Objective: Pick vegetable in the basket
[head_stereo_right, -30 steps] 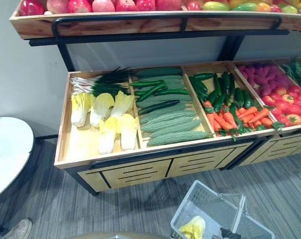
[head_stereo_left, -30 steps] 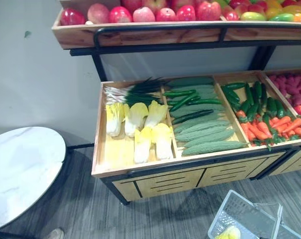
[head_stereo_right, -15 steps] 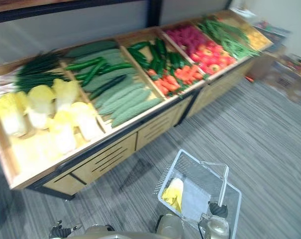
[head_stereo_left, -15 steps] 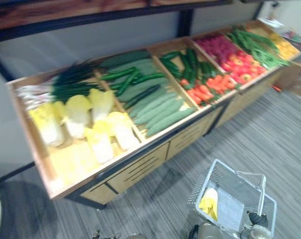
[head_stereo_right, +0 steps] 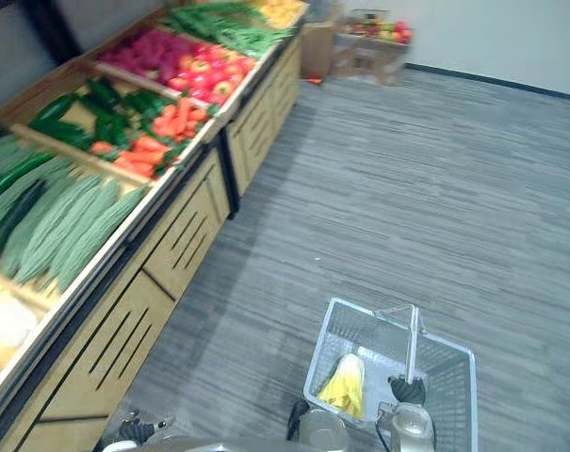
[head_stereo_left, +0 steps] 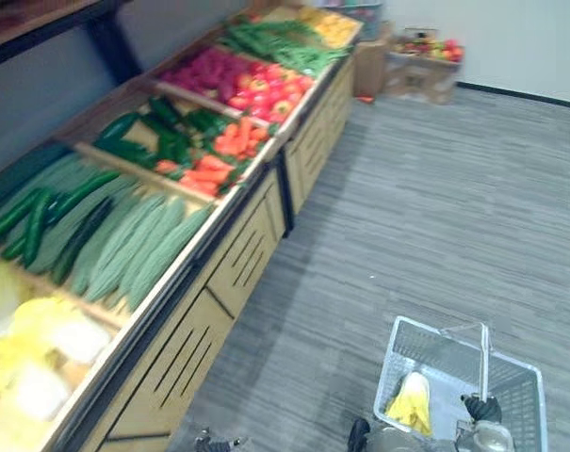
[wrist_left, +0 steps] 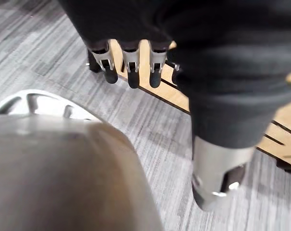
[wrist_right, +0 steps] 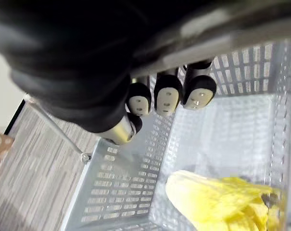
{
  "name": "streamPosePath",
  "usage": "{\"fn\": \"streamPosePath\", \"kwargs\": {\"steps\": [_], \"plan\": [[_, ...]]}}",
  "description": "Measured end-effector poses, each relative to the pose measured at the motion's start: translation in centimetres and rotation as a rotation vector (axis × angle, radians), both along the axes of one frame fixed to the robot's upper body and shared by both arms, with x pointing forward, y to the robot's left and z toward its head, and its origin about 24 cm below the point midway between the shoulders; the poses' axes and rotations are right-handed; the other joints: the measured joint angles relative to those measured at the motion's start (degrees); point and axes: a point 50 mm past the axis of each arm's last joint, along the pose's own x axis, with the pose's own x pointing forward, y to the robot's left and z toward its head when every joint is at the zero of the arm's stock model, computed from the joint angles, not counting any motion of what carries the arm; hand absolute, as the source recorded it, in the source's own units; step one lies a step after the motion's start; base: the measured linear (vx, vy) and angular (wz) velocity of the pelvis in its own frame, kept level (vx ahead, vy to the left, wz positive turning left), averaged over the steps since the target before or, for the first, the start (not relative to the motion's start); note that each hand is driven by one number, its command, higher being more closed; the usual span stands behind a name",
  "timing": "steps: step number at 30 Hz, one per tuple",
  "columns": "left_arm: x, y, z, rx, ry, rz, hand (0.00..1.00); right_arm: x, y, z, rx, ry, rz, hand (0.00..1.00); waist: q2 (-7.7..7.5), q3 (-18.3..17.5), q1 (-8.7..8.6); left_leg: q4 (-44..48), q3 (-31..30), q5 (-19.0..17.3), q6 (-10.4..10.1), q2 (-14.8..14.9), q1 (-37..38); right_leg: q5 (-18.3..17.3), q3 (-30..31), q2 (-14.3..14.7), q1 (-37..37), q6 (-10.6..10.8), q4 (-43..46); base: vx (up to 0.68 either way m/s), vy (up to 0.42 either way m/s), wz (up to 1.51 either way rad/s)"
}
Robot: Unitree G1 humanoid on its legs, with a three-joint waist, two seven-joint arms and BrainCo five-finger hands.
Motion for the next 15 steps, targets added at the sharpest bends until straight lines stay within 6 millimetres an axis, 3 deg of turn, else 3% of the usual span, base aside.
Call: {"fn": "streamPosePath", "kwargs": {"steps": [1,2,4,7,9,11,13,15], "plan": [[0.0,-0.2,0.0,-0.005,-0.004,0.004,0.0,0.4,-0.4,0.3,-0.017,-0.008,0.012,1.0,-0.07,0.0,0.27,1.3,-11.2,-3.7,-1.6,-4.4,-2.1,0.6,3.9,-0.5,0.3,0.0,-0.6,0.05,-0.044,-1.46],[-0.1,-0.4,-0.1,-0.01,-0.002,0.006,0.0,0.3,-0.6,0.3,-0.023,-0.004,0.014,1.0,-0.04,0.0,0.46,0.9,-15.4,-4.8,-1.8,-6.9,-2.5,1.0,6.2,-0.4,0.3,0.3,-1.2,0.07,0.015,-1.81],[-0.7,-0.8,-0.2,-0.024,0.002,0.023,0.0,0.7,-0.8,0.5,-0.036,-0.011,0.036,1.0,0.17,0.1,1.39,-4.8,-29.5,-9.5,-2.9,-15.9,-3.6,2.9,14.2,0.5,0.9,2.0,-4.7,0.08,0.06,-1.86],[-0.9,-0.8,-0.2,-0.029,-0.012,0.039,0.0,0.5,-1.0,0.5,-0.04,-0.004,0.036,1.0,0.73,0.2,1.56,-15.7,-41.9,-11.4,-3.8,-20.9,-5.5,3.8,18.2,1.8,0.8,2.1,-7.4,0.03,0.144,-1.31],[-0.8,-0.9,-0.2,-0.031,-0.015,0.04,0.0,0.0,-1.4,0.5,-0.052,0.01,0.033,1.0,1.23,0.4,1.5,-21.1,-46.3,-10.9,-3.5,-21.7,-6.4,4.0,19.3,1.9,0.6,2.4,-7.3,0.0,0.203,-0.75],[-0.9,-1.8,-0.3,-0.054,-0.013,0.044,0.0,-0.6,-2.3,0.7,-0.075,0.02,0.021,1.0,3.73,0.4,2.05,-24.2,-47.4,-10.6,-3.0,-20.6,-7.4,4.2,20.5,3.0,0.7,3.5,-7.4,0.03,0.294,-0.63],[-0.6,-1.0,-0.2,-0.032,-0.019,0.025,0.0,-1.4,-1.4,0.1,-0.042,0.033,0.005,1.0,1.92,-0.5,2.49,-25.0,-45.7,-11.6,-2.0,-23.9,-7.5,5.6,20.4,-0.9,0.8,5.7,-9.1,0.12,0.319,-0.29],[-0.5,-0.8,-0.1,-0.024,-0.021,0.014,0.0,-2.1,-1.6,-0.1,-0.041,0.046,-0.01,1.0,1.15,-0.9,1.95,-26.7,-45.6,-11.1,-0.8,-26.3,-7.2,6.0,20.3,-3.2,0.8,6.7,-9.9,0.15,0.269,0.11]]}}
